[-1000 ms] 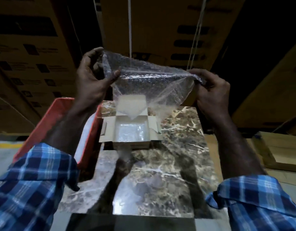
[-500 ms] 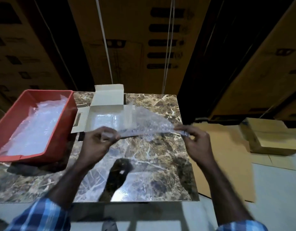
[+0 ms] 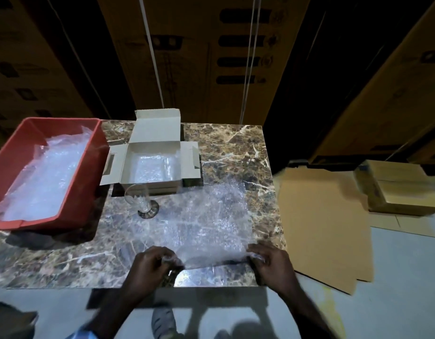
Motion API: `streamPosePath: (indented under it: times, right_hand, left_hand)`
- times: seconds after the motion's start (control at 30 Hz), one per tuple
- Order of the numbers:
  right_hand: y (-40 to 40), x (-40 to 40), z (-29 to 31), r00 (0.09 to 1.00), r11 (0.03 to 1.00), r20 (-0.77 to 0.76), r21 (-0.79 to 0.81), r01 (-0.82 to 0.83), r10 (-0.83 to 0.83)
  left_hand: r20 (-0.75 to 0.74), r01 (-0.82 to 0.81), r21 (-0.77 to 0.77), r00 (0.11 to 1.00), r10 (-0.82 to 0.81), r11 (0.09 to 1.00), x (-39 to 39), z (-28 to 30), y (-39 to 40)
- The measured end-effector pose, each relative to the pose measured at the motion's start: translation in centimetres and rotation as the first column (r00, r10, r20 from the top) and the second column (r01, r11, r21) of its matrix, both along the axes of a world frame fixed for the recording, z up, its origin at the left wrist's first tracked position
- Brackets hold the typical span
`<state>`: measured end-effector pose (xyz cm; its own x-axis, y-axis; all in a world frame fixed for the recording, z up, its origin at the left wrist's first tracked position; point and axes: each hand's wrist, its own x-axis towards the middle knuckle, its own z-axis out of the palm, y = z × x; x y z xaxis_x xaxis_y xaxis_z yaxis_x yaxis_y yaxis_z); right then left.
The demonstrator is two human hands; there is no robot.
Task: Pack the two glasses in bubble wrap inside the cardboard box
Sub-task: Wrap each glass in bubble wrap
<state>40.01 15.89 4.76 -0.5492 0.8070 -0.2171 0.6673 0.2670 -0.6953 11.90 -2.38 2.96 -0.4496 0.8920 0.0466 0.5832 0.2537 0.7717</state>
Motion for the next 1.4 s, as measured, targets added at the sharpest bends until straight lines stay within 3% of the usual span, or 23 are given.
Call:
streamPosePath:
  times: [0.17,0.3,0.4,0.57,0.67,0.7,0.83,0.9,1.1,1.4]
  right_hand:
    - [-1.0,0.9,-1.5,0.998,0.999,0.064,-0.051,-0.003,0.006]
    - [-1.2,0.7,-2.4,0.998,0.992,-0.006,-0.113,0.058,-0.059]
    - [-0.6,-0.6,-2.2,0.983,0.956,-0.077,-0.257,0.142,-0.167]
    - [1.8,-3.4,-2.7,0.897,0.852,-0.190,-0.439,0.286,-0.399]
    - [3.7,-5.2,-2.2,0.886,0.850,-0.175,-0.409,0.332,-0.430]
    - [4.3,-5.9,-1.9,0.897,0.867,-0.167,-0.377,0.325,-0.409]
    - [6.0,-7.6,-2.5,0.934,0.918,-0.111,-0.253,0.304,-0.340]
    - [6.6,-8.2,-3.2,0.948,0.939,-0.061,-0.173,0.298,-0.312]
    - [7.6,-9.5,-3.9,0.950,0.952,0.083,-0.040,0.304,-0.300]
    - [8.4,-9.8,-4.1,0.951,0.976,0.220,0.037,0.212,-0.215]
  left_hand:
    - [0.048,0.059,-0.188,0.998,-0.051,0.980,-0.3,-2.0,-1.5]
    - [0.251,0.041,-0.287,0.967,0.034,0.957,-0.8,-1.8,-1.6]
    - [0.483,-0.001,-0.285,0.864,0.144,0.959,-1.1,-0.3,-0.5]
    - [0.698,-0.158,-0.274,0.645,0.309,0.949,-1.9,1.4,2.7]
    - [0.772,-0.231,-0.268,0.530,0.352,0.935,-2.7,1.6,5.0]
    - [0.768,-0.257,-0.263,0.528,0.363,0.930,-3.1,0.9,5.7]
    - [0.457,-0.357,-0.170,0.797,0.394,0.919,-3.9,-2.0,7.1]
    - [0.324,-0.359,-0.150,0.862,0.389,0.921,-3.4,-3.2,7.3]
    - [0.064,-0.436,-0.062,0.896,0.440,0.898,-2.1,-4.0,8.3]
    - [-0.173,-0.438,-0.110,0.892,0.417,0.892,-1.4,-4.1,8.6]
